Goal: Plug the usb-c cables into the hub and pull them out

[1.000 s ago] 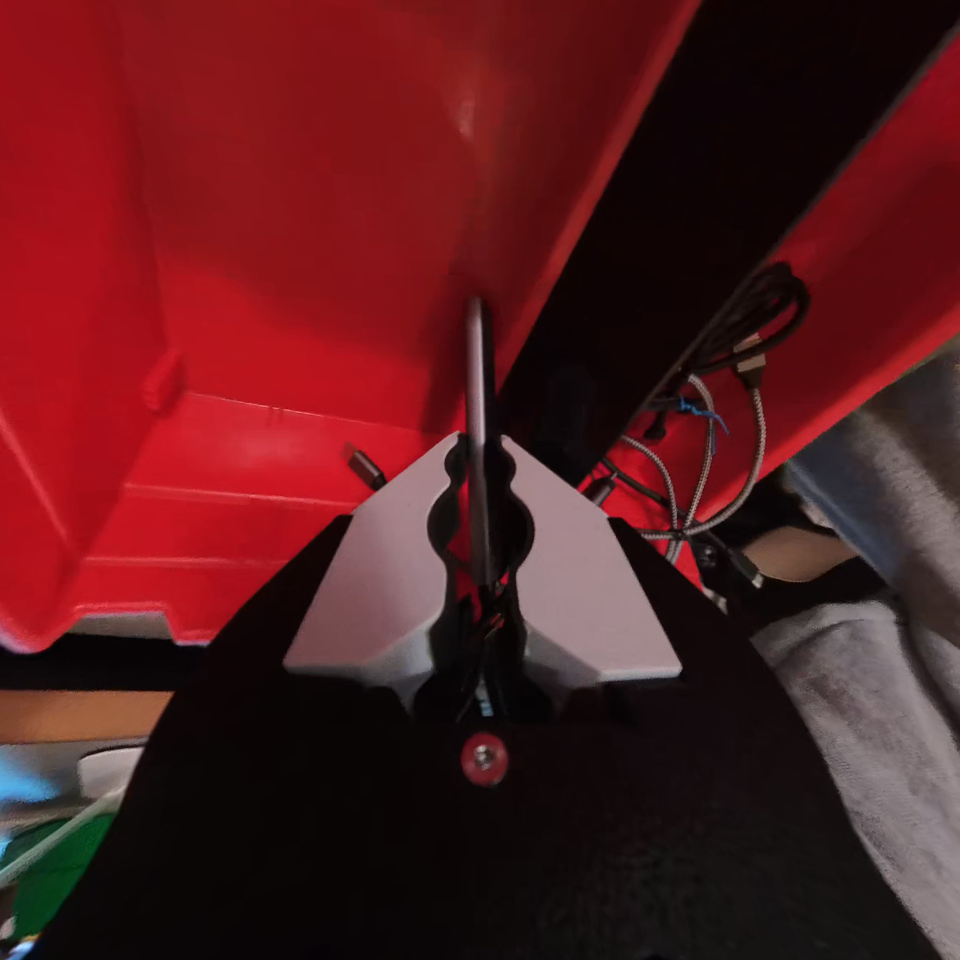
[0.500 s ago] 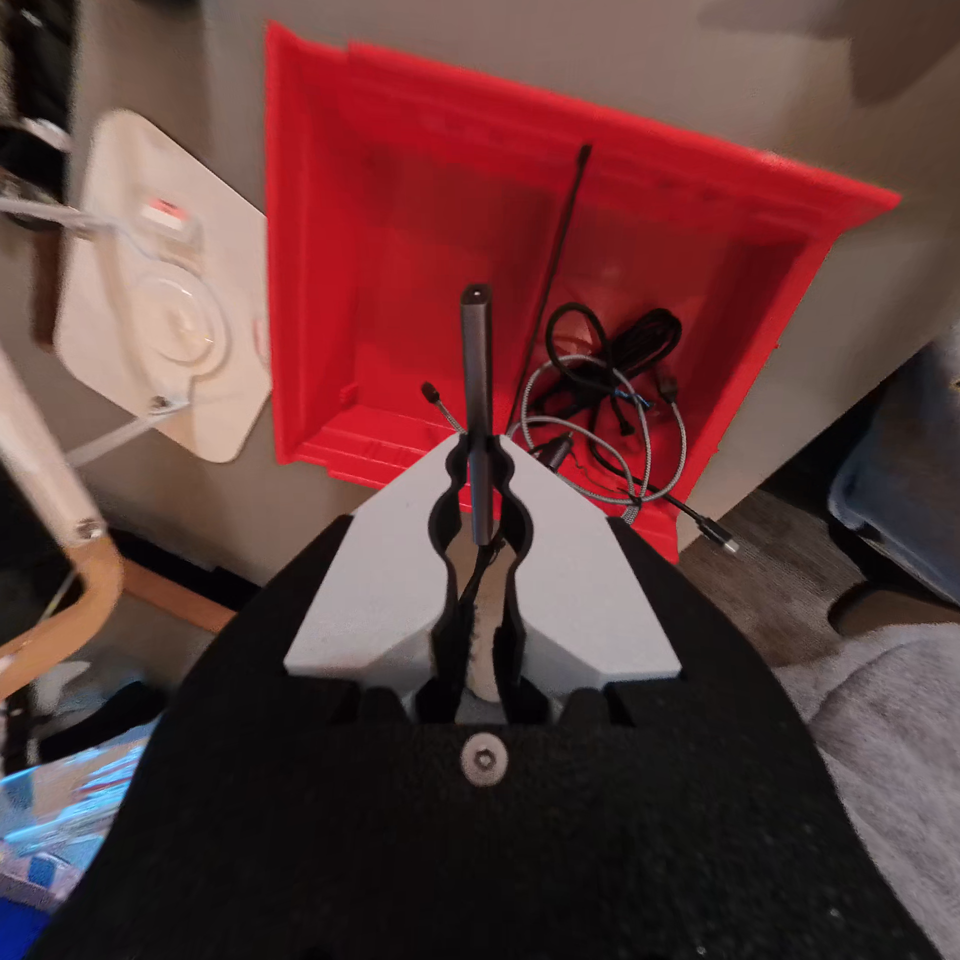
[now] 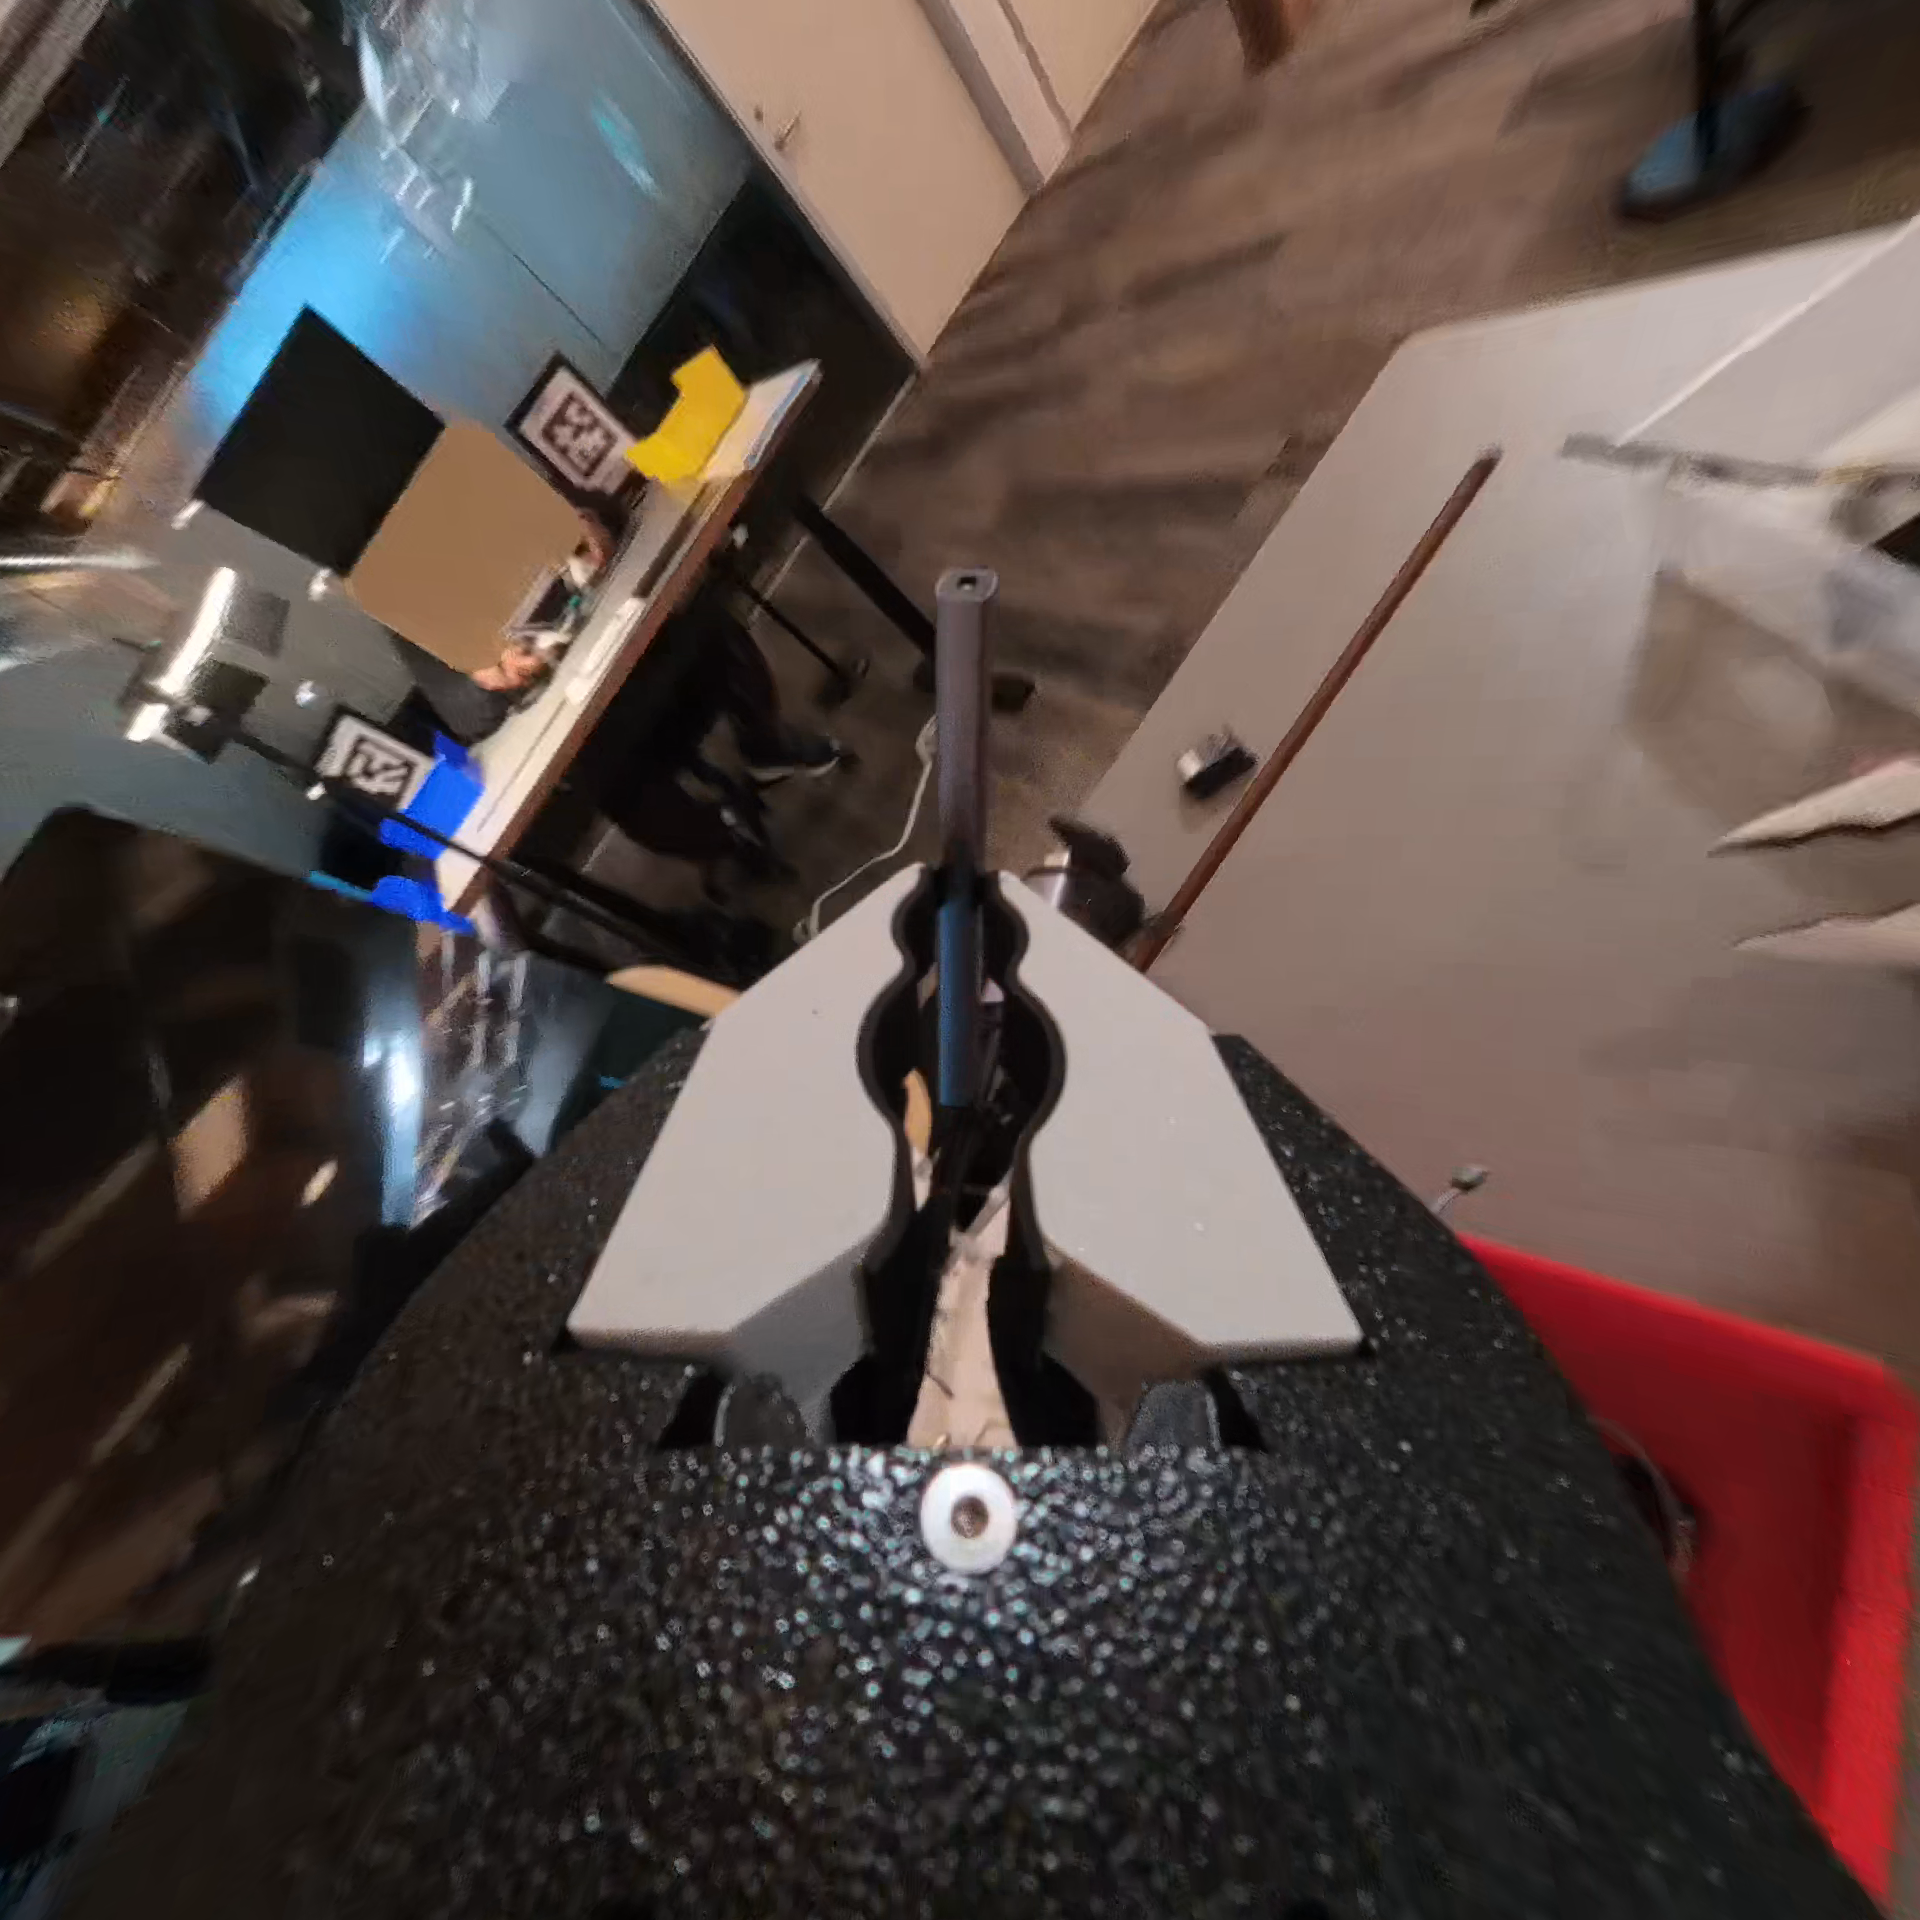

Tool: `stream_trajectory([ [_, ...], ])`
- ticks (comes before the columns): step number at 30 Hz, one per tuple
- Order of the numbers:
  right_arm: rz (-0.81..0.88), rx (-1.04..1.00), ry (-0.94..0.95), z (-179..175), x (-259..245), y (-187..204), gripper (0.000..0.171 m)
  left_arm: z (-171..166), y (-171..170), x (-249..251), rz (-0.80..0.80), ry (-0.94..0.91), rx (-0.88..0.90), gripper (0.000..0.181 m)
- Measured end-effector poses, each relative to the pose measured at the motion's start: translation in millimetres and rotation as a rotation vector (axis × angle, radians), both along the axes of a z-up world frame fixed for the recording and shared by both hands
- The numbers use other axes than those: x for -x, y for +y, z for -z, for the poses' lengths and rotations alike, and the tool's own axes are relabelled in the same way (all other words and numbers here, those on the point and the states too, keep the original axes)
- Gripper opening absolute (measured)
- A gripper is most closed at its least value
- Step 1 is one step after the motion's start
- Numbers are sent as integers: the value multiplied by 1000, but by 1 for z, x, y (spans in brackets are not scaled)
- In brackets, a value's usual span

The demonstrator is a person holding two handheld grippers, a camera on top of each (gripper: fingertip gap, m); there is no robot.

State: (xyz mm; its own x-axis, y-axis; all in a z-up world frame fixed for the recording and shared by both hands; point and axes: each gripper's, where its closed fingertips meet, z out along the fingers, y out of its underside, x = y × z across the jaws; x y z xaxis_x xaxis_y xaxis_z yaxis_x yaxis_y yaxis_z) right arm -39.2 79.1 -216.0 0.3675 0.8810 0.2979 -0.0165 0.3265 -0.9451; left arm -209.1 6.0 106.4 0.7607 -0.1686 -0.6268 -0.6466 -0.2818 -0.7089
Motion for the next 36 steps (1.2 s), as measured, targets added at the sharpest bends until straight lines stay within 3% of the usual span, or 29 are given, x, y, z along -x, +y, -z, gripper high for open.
stream_trajectory([
  [1,3,-5,4,-1,0,0,38,-11,2,-11,34,-45,-3,7],
  [4,14,-19,41,-9,-4,0,38,-17,13,-47,154,-195,58,6],
  [7,17,-30,56,-12,-6,-1,38,19,32,-68,190,-277,134,6],
  [12,101,-54,49,-12,-14,13,35,134,60,-97,172,-536,301,7],
  [17,244,-46,120,-22,-40,40,27,269,75,-138,168,-849,668,7],
  [20,237,-37,156,-27,-46,41,27,337,75,-154,136,-876,871,7],
  [23,232,-49,147,-27,-45,40,27,379,71,-164,135,-822,991,7],
  [26,227,-53,141,-26,-43,39,27,394,70,-172,144,-830,1041,7],
  [29,221,-49,142,-26,-43,39,27,383,69,-168,140,-826,1019,66],
  [31,214,-45,142,-27,-42,38,28,357,64,-152,154,-709,926,83],
  [36,194,-29,153,-28,-40,36,28,285,31,-72,39,-399,662,68],
])
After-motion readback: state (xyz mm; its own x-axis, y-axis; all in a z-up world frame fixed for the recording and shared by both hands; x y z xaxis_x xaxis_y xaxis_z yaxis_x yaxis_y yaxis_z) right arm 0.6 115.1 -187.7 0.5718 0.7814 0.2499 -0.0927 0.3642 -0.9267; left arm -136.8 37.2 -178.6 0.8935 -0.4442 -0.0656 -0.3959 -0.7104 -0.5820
